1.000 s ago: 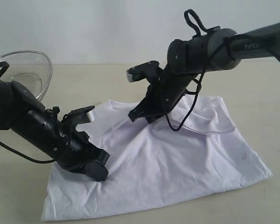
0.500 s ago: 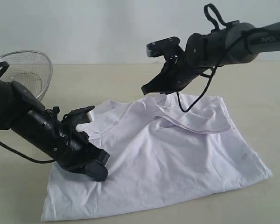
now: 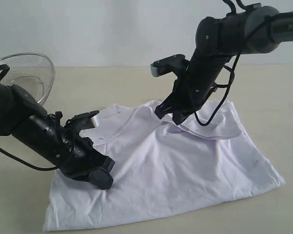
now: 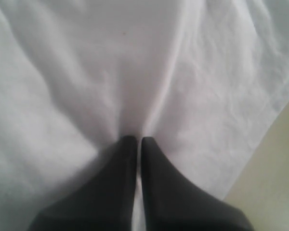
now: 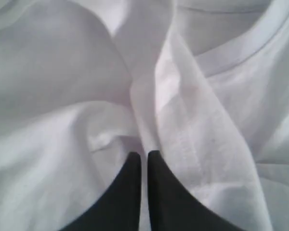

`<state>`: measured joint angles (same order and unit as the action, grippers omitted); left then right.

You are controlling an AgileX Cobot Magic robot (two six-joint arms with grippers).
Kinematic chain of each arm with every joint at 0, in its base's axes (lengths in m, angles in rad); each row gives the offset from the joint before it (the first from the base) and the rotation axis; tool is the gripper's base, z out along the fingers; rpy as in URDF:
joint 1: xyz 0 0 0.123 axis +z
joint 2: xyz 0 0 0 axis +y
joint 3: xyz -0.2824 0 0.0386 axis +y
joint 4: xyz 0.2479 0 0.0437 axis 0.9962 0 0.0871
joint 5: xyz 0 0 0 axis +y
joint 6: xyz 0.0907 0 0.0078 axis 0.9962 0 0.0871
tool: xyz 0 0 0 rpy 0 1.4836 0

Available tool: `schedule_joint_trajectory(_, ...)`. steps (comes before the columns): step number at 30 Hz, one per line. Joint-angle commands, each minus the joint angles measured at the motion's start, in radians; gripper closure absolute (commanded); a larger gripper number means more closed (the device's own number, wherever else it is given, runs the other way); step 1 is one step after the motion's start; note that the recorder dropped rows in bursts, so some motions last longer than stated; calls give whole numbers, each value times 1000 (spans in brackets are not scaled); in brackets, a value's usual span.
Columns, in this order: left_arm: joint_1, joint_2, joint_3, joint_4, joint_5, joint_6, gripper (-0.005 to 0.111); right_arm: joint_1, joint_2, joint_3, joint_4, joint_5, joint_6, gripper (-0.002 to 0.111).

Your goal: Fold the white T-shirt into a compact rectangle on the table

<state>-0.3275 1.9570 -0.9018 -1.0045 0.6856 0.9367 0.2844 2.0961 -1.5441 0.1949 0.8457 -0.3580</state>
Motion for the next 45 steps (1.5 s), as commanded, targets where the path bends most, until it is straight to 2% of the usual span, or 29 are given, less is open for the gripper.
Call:
schedule_joint_trajectory(1, -5, 1, 11, 29, -25, -5, 102, 6, 1, -4, 43, 45, -7, 109)
schedule_joint_trajectory(7, -5, 1, 11, 29, -31, -5, 102, 6, 54, -4, 55, 84, -7, 109)
schedule_joint_trajectory(14, -5, 1, 11, 29, -27, -5, 102, 4, 91, -4, 31, 18, -1, 109)
schedule_joint_trajectory(26, -5, 1, 11, 29, -21, -5, 102, 4, 90, -12, -448, -86, 301, 109)
schedule_joint_trajectory(37, -5, 1, 11, 29, -16, -5, 102, 2, 90, -119, -561, -58, 323, 109)
schedule_joint_trajectory(41, -5, 1, 11, 29, -8, -5, 102, -81, 90, -144, -596, -147, 364, 109)
schedule_joint_trajectory(45, -5, 1, 11, 29, -8, -5, 102, -177, 65, -144, -591, -95, 422, 109)
